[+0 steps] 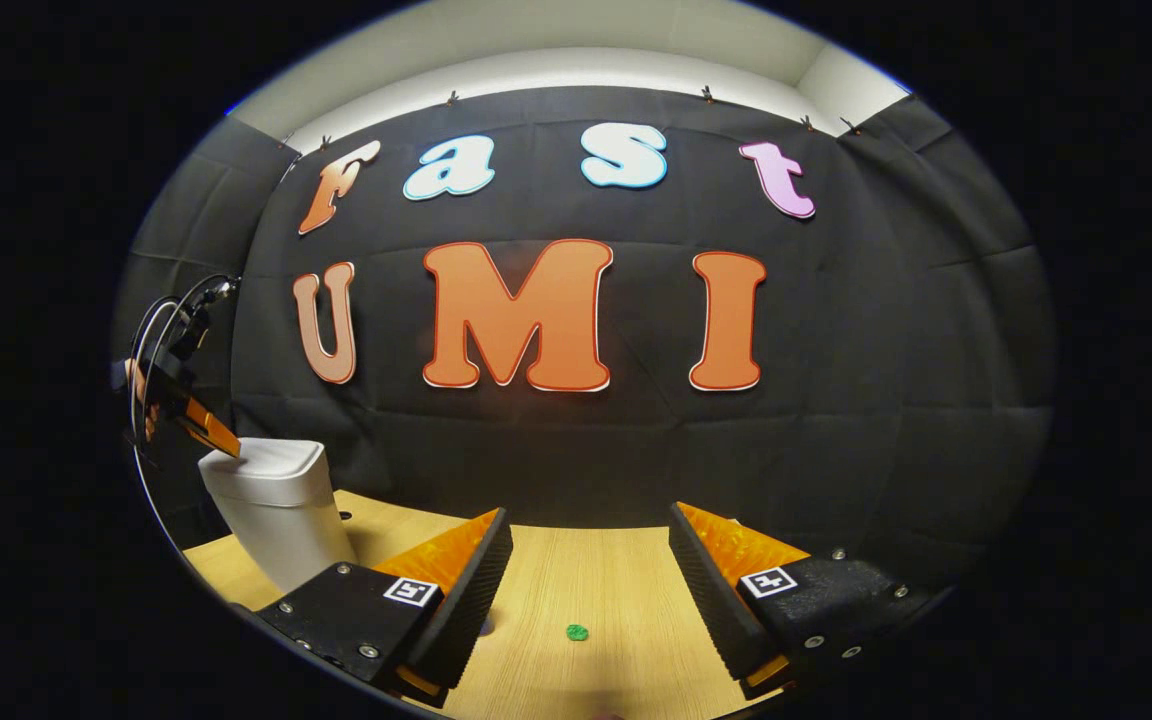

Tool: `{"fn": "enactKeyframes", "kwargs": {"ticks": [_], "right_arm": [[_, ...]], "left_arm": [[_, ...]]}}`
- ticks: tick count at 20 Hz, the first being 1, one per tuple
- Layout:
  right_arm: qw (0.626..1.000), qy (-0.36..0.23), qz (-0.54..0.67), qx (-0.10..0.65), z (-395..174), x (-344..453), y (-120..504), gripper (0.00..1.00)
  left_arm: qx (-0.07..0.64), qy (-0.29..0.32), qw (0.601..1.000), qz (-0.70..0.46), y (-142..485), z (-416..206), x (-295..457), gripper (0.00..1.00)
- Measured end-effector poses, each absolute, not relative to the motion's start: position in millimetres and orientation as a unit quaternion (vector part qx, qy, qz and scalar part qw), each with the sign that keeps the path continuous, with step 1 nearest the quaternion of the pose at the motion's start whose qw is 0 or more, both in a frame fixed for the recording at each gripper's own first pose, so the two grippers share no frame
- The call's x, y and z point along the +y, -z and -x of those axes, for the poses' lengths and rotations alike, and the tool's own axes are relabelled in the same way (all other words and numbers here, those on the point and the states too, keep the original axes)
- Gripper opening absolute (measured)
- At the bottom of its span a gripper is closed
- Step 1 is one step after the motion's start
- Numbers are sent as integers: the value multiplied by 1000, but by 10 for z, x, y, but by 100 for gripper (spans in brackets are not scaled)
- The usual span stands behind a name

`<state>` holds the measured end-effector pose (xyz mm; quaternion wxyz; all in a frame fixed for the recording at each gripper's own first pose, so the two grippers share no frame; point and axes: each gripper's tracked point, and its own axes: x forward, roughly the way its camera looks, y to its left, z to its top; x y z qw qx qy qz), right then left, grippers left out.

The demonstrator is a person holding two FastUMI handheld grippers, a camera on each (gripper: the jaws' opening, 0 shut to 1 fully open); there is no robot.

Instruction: Press the lid of the desktop garbage bin to open it, pick up the crumpled paper on the desktop and throw it into the bin, then pick up the pop can on the desktop and drop it into the bin, and finally close the garbage bin lid.

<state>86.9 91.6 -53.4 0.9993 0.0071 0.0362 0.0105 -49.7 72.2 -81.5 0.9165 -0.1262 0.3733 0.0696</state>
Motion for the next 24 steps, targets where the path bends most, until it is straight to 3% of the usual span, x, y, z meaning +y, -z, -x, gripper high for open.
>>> {"fn": "enactKeyframes", "kwargs": {"ticks": [11,12,18,22,24], "right_arm": [[998,-30,8,49,-859,1067,685,94],[998,-32,7,48,-864,1088,675,94],[999,-25,5,47,-881,1002,677,94],[999,-18,14,47,-886,927,681,94],[999,-15,15,49,-885,895,705,94]], "left_arm": [[417,-70,904,66,883,634,873,0],[418,-70,904,57,885,644,875,4],[380,-96,916,-81,875,504,1050,1],[327,-132,932,-88,696,491,1083,1],[279,-143,946,-77,489,473,1037,6]]}}
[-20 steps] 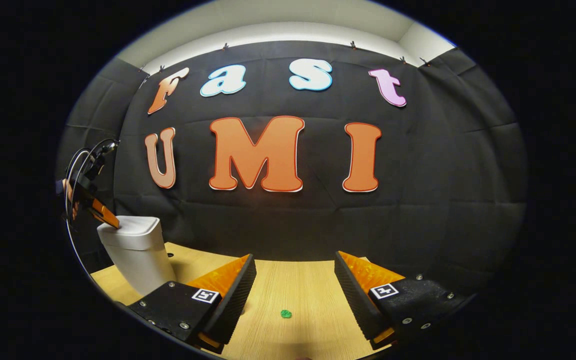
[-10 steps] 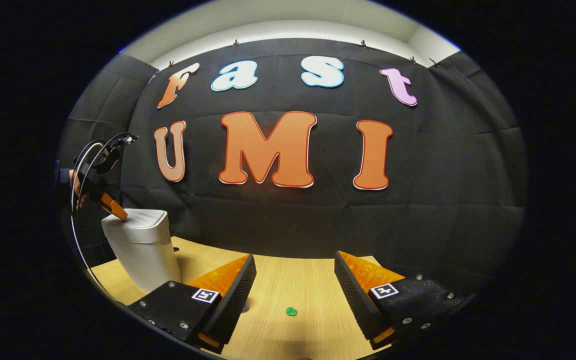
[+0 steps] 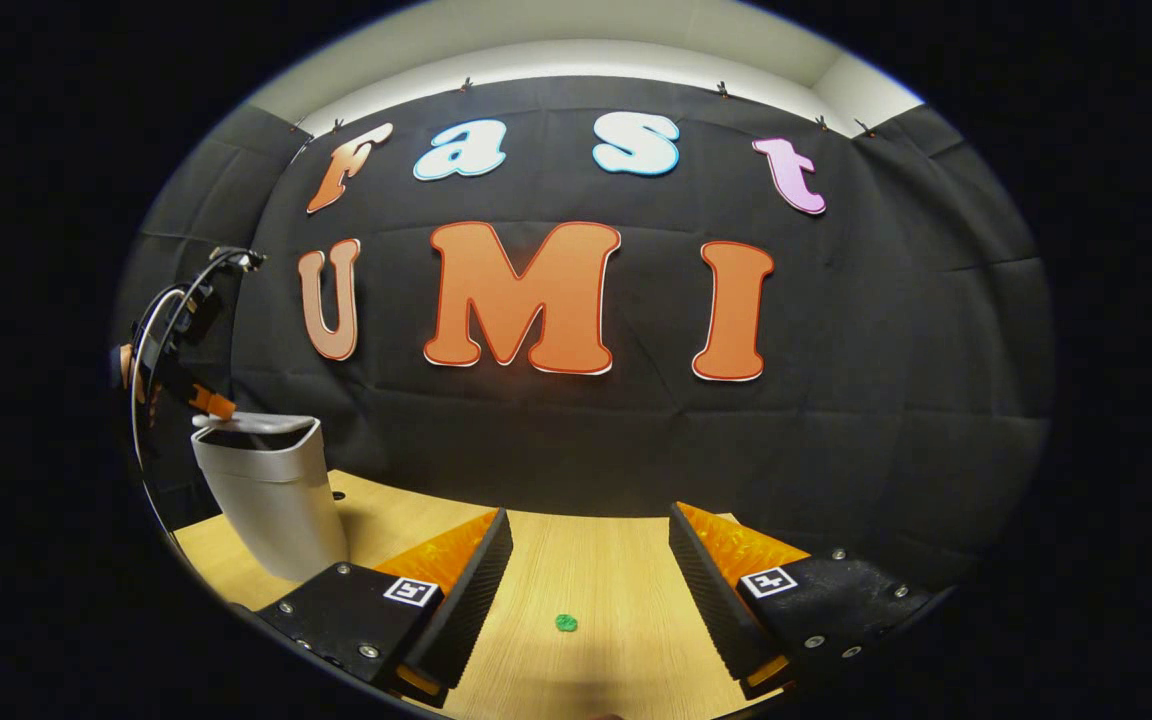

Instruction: Press the lid of the desktop garbage bin to open it, pick up the crumpled paper on the desktop and throw it into the bin, then pick up the pop can on the desktop and drop it into the bin, and finally close the garbage bin lid.

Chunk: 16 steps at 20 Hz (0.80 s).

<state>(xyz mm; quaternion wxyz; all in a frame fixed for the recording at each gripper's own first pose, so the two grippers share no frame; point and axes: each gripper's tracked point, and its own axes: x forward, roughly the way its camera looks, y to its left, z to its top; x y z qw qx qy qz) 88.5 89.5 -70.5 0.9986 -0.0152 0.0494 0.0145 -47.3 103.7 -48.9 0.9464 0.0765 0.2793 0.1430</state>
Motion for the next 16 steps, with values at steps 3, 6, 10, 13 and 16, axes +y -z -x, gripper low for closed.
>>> {"fn": "enactKeyframes", "kwargs": {"ticks": [3,6,10,13,16], "right_arm": [[998,-11,15,53,-893,865,746,94],[998,-10,18,55,-915,858,796,94],[998,-15,24,60,-946,890,882,94],[998,-26,23,59,-951,941,938,94],[997,-37,26,56,-1020,986,1053,94]], "left_arm": [[218,-146,963,-59,195,498,948,13],[151,-145,976,-50,-68,479,811,34],[121,-144,981,-48,-225,515,785,74],[91,-135,986,-24,-420,658,611,82],[55,-118,992,-3,-640,814,374,82]]}}
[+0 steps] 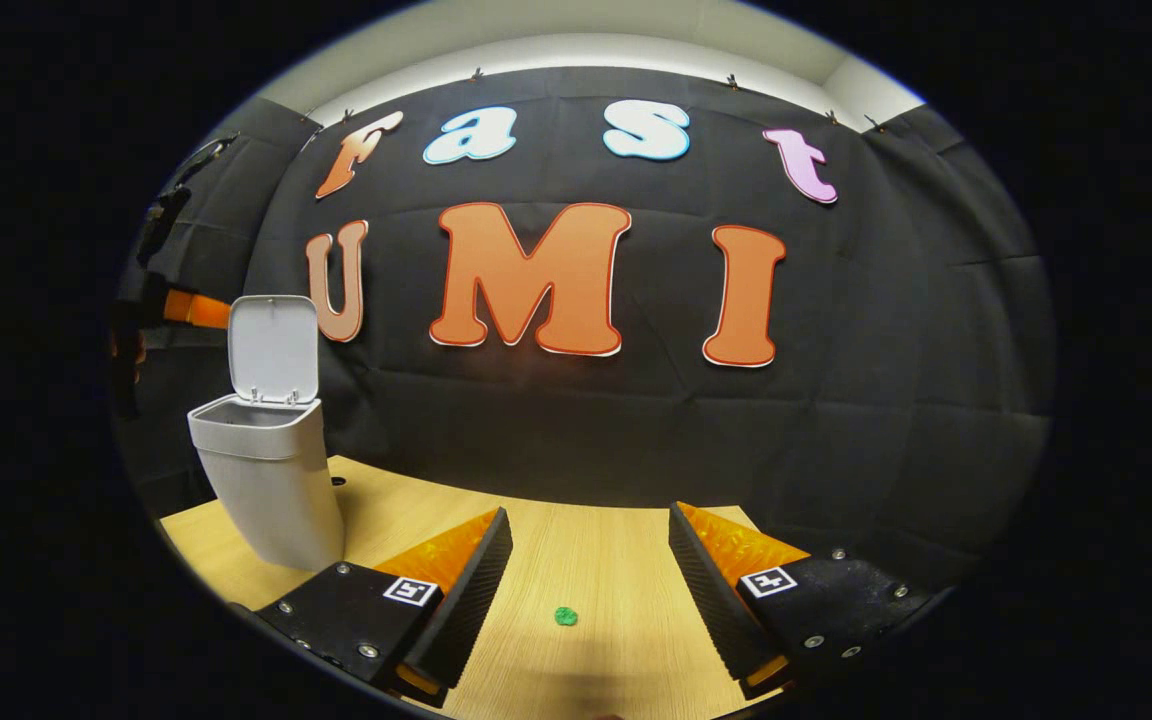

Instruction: Press the lid of the desktop garbage bin to open it, pick up the crumpled paper on the desktop and throw it into the bin, then pick up the pop can on the desktop and drop it into the bin, and finally close the garbage bin lid.

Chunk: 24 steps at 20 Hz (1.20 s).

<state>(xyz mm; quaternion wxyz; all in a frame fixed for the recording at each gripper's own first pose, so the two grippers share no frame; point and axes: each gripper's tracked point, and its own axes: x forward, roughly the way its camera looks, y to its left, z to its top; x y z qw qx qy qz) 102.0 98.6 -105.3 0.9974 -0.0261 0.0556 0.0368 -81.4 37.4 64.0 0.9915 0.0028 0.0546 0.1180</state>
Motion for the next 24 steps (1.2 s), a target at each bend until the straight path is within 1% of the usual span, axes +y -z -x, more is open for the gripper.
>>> {"fn": "enactKeyframes", "kwargs": {"ticks": [1,3,6,7,9,14,19,24], "right_arm": [[997,-41,27,56,-1050,997,1125,94],[996,-47,28,67,-1115,1017,1331,94],[994,-38,36,95,-1245,982,1690,94],[993,-36,42,101,-1299,972,1808,94],[992,-40,40,115,-1383,1000,2035,94],[985,-51,26,161,-1670,1133,2622,94],[972,-57,43,223,-1955,1177,3321,95],[962,-51,50,262,-2117,1165,3737,95]], "left_arm": [[46,-116,992,1,-695,874,301,91],[33,-108,994,8,-779,996,151,93],[20,-96,995,18,-848,1143,-127,94],[11,-107,994,6,-889,1226,-133,94],[7,-110,994,-15,-897,1339,-224,93],[25,-99,994,-22,-814,1478,-464,93],[65,-113,991,-33,-601,1532,-487,94],[86,-124,988,-38,-486,1571,-482,94]]}}
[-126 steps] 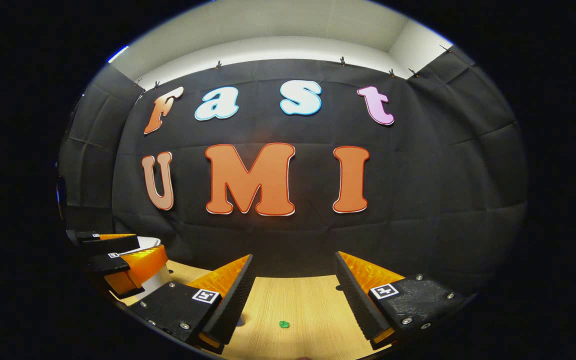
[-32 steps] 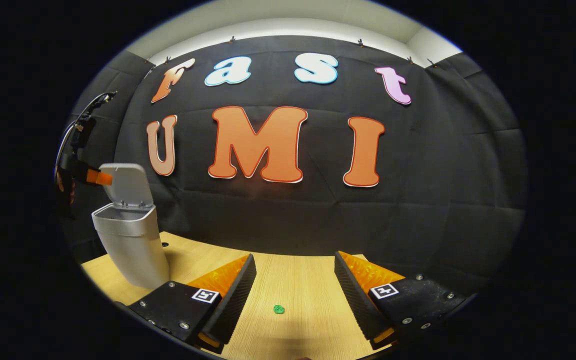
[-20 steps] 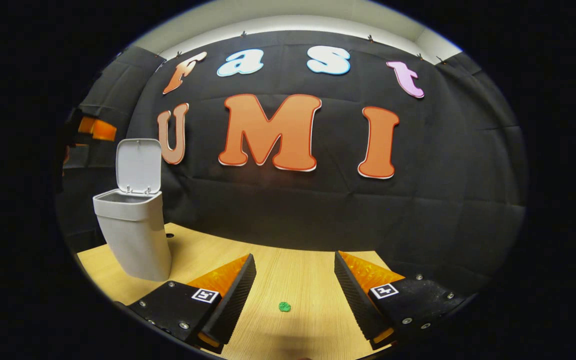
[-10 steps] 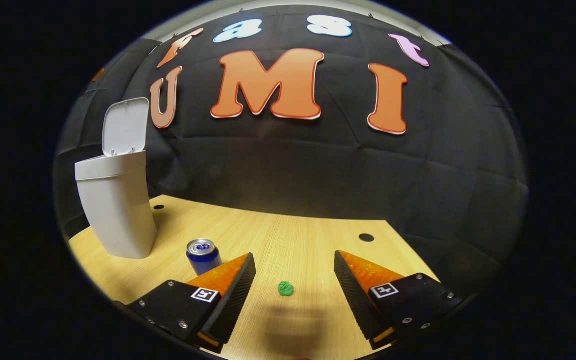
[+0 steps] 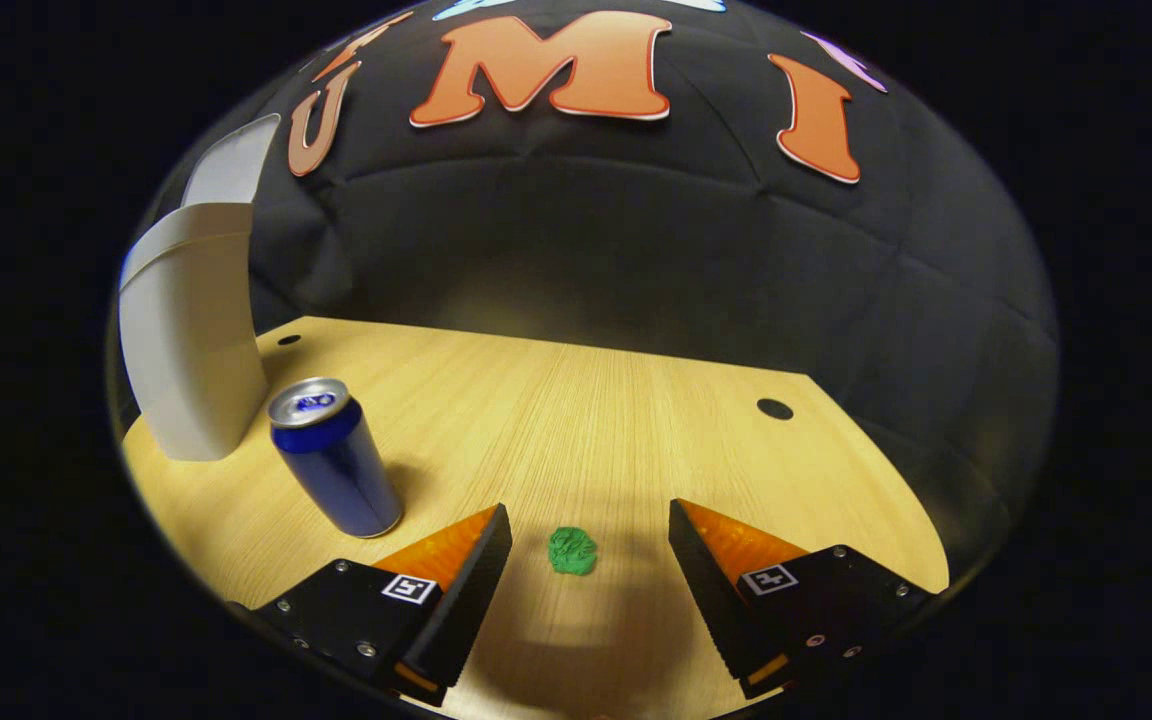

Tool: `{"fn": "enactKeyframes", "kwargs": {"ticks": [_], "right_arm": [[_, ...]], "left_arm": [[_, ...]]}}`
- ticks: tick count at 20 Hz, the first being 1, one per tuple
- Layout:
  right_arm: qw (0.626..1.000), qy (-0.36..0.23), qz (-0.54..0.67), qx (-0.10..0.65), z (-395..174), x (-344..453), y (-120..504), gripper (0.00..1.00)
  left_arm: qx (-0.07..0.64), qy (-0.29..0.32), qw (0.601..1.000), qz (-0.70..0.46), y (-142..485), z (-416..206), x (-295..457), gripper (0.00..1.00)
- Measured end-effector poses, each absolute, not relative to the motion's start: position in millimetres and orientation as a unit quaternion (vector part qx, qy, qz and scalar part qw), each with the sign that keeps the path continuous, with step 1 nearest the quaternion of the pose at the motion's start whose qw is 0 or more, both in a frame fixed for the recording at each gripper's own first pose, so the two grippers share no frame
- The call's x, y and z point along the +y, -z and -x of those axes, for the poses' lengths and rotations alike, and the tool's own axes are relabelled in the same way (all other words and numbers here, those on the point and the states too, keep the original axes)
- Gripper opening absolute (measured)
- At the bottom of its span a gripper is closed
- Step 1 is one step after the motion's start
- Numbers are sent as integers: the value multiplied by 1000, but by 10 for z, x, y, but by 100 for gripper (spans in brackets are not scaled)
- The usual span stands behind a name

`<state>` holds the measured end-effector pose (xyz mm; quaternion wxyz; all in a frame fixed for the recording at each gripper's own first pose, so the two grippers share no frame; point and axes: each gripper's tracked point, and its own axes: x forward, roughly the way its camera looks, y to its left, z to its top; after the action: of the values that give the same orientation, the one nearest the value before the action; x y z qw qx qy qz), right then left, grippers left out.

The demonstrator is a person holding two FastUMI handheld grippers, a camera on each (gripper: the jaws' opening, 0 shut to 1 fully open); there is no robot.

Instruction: Press the lid of the desktop garbage bin to open it, pick up the crumpled paper on the desktop and throw it into the bin, then pick up the pop can on the desktop and drop it into the bin, and finally close the garbage bin lid.

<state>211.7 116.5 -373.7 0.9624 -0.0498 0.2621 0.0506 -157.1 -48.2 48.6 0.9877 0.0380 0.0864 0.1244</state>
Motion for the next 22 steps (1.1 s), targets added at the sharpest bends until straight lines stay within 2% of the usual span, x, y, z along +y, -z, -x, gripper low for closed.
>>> {"fn": "enactKeyframes", "kwargs": {"ticks": [6,7,8,10,11,12,14,15,16,17,18,19,20,22], "right_arm": [[954,-49,37,294,-2172,1237,3991,94],[950,-49,37,306,-2151,1250,4062,80],[947,-49,37,316,-2133,1264,4124,86],[949,-44,36,310,-2166,1250,4094,76],[948,-41,35,314,-2170,1241,4107,62],[948,-40,31,315,-2176,1241,4111,67],[947,-38,26,319,-2182,1223,4124,58],[946,-36,26,321,-2185,1221,4133,42],[946,-36,27,322,-2186,1227,4136,46],[946,-35,30,321,-2191,1224,4137,37],[946,-35,34,320,-2195,1224,4130,34],[946,-35,38,319,-2185,1227,4123,21],[946,-35,40,319,-2181,1235,4128,27],[946,-35,49,319,-2174,1225,4120,24]], "left_arm": [[106,-134,984,-46,-399,1644,-412,94],[107,-136,984,-46,-398,1645,-401,94],[110,-137,984,-43,-369,1657,-388,94],[114,-137,983,-39,-335,1673,-372,94],[119,-136,983,-37,-310,1676,-364,94],[122,-136,983,-35,-279,1680,-357,94],[124,-133,983,-33,-263,1693,-365,94],[123,-130,983,-34,-275,1687,-373,94],[122,-129,983,-36,-285,1696,-370,94],[120,-126,984,-36,-299,1699,-386,94],[120,-124,984,-37,-290,1708,-396,94],[121,-121,985,-37,-290,1708,-408,94],[124,-119,984,-37,-272,1717,-411,94],[125,-117,984,-39,-266,1736,-416,94]]}}
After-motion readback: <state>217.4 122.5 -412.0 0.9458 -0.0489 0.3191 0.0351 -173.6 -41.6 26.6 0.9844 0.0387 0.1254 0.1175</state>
